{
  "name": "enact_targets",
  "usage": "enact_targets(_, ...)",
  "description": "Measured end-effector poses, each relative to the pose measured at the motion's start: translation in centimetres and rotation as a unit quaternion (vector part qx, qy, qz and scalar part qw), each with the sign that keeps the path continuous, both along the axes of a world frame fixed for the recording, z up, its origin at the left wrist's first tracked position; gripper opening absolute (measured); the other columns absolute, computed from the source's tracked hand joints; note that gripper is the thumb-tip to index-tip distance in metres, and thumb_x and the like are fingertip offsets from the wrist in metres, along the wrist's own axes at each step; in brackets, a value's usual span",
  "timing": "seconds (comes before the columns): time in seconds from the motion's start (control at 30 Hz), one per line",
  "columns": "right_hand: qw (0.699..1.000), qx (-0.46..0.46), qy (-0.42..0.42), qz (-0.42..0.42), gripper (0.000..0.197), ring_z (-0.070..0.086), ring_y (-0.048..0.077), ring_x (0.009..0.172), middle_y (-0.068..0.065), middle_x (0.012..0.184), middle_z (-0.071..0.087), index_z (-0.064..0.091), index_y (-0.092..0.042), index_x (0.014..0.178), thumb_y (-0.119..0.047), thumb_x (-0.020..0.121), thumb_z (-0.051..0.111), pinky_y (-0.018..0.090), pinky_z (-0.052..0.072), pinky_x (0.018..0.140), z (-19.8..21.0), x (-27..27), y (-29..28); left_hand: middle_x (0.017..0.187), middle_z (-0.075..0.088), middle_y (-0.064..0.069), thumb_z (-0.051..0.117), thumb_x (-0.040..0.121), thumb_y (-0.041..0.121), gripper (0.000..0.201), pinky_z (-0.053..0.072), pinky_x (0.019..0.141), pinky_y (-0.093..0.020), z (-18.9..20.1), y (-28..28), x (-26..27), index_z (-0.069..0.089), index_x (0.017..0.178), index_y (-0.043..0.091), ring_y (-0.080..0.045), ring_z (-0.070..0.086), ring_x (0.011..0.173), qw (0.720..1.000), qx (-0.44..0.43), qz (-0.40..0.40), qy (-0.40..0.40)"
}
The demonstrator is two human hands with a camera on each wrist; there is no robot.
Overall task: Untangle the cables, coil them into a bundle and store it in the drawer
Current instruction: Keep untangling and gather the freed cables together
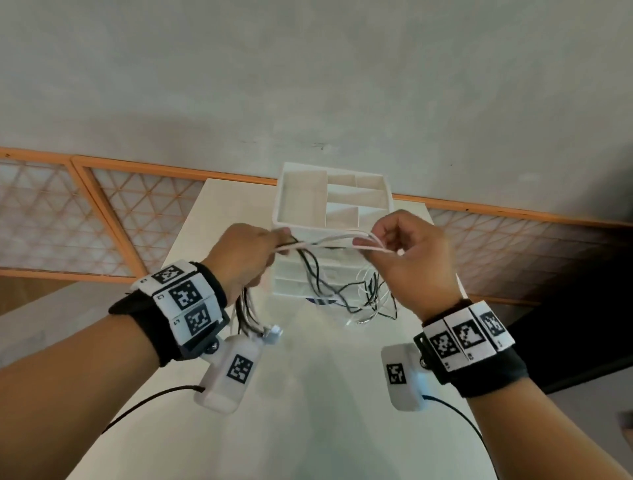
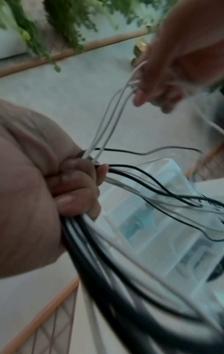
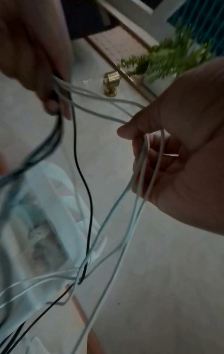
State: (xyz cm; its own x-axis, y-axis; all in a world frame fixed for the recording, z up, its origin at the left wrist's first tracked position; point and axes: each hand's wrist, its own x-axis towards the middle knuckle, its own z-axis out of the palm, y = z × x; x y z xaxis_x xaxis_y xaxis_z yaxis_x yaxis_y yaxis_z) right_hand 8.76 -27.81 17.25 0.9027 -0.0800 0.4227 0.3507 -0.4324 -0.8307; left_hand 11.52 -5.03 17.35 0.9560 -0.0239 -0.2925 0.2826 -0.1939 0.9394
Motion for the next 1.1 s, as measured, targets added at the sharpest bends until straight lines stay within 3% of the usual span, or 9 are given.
enact_targets(0.07,0.980,-0.163,0.109,0.033,0.029,0.045,0.010,0.053,0.002,0.059,0.054,0.057,-0.012,0.067,-0.025,0.084,0.076,0.023,0.039,0.052,-2.1,0.0,-0.3,0.049,0.031,0.007,0.060,0.096,0.031,0.035,0.016,0.039,-0.023,1.3,0.5,0.5,0.066,0.065,0.016,-0.011,0.019,0.041,0.995,-0.087,0.041,-0.032)
enact_targets(0.13,0.897,-0.387,0.214,0.026,0.035,0.054,0.018,0.064,-0.002,0.063,0.052,0.052,-0.016,0.066,-0.040,0.090,0.063,0.029,0.036,0.062,-6.7,0.2,-2.1,0.049,0.026,0.008,0.059,0.098,0.026,0.034,0.015,0.037,-0.021,3.2,1.2,1.0,0.059,0.064,0.019,-0.010,0.016,0.041,0.983,-0.157,0.062,-0.072)
enact_targets(0.23,0.806,-0.448,0.385,-0.038,0.039,0.064,0.029,0.100,0.004,0.099,0.068,0.070,-0.023,0.091,-0.054,0.094,0.046,0.036,0.043,0.087,-12.1,0.0,-5.0,0.047,0.021,0.009,0.059,0.097,0.028,0.030,0.009,0.040,-0.024,5.3,2.1,1.3,0.056,0.072,0.011,-0.010,0.014,0.039,0.976,-0.180,0.033,-0.114)
enact_targets(0.37,0.867,-0.310,0.377,-0.102,0.037,0.068,0.035,0.104,0.017,0.117,0.070,0.067,-0.024,0.123,-0.040,0.103,0.041,0.037,0.051,0.091,-9.9,1.9,-5.9,0.045,0.023,0.009,0.061,0.096,0.031,0.052,0.010,0.045,-0.026,3.7,1.9,1.0,0.043,0.048,0.025,-0.013,0.012,0.043,0.994,-0.051,-0.026,-0.092)
enact_targets(0.53,0.973,0.100,0.139,-0.155,0.031,0.065,0.019,0.081,0.005,0.098,0.069,0.068,-0.017,0.108,-0.018,0.102,0.038,0.035,0.054,0.076,-1.2,4.1,-6.0,0.046,0.037,-0.001,0.060,0.095,0.035,0.048,0.022,0.042,-0.022,-0.4,1.6,1.5,0.053,0.057,0.007,-0.017,0.024,0.037,0.988,0.146,0.014,-0.039)
enact_targets(0.67,0.974,-0.057,0.006,-0.217,0.023,0.063,0.002,0.083,-0.012,0.090,0.068,0.070,-0.029,0.101,-0.028,0.102,0.046,0.016,0.046,0.074,1.4,2.5,-6.5,0.053,0.041,-0.007,0.061,0.093,0.037,0.050,0.029,0.051,-0.030,-1.8,2.7,2.2,0.049,0.052,0.011,-0.023,0.030,0.043,0.982,0.139,0.117,-0.040)
enact_targets(0.8,0.890,-0.320,0.257,-0.197,0.035,0.068,0.030,0.088,0.012,0.101,0.073,0.073,-0.021,0.097,-0.039,0.103,0.044,0.031,0.050,0.071,-5.2,1.5,-9.0,0.042,0.036,0.008,0.060,0.095,0.032,0.035,0.020,0.043,-0.025,0.1,3.5,2.9,0.050,0.067,0.015,-0.016,0.024,0.045,0.976,-0.047,0.193,-0.088)
enact_targets(0.93,0.801,-0.413,0.413,-0.129,0.054,0.065,0.031,0.093,0.013,0.105,0.072,0.075,-0.019,0.098,-0.055,0.101,0.035,0.032,0.044,0.080,-11.4,0.5,-9.2,0.040,0.026,0.013,0.060,0.096,0.034,0.026,0.013,0.044,-0.024,1.3,2.2,2.7,0.056,0.082,0.013,-0.013,0.016,0.041,0.985,-0.080,0.079,-0.131)
enact_targets(1.1,0.889,-0.213,0.374,-0.156,0.044,0.074,0.033,0.082,0.011,0.086,0.075,0.069,-0.011,0.093,-0.042,0.103,0.041,0.045,0.058,0.084,-7.6,1.2,-8.3,0.041,0.026,0.009,0.059,0.096,0.033,0.045,0.012,0.047,-0.025,0.8,0.9,2.8,0.040,0.061,0.013,-0.015,0.013,0.044,0.991,-0.046,0.052,-0.112)
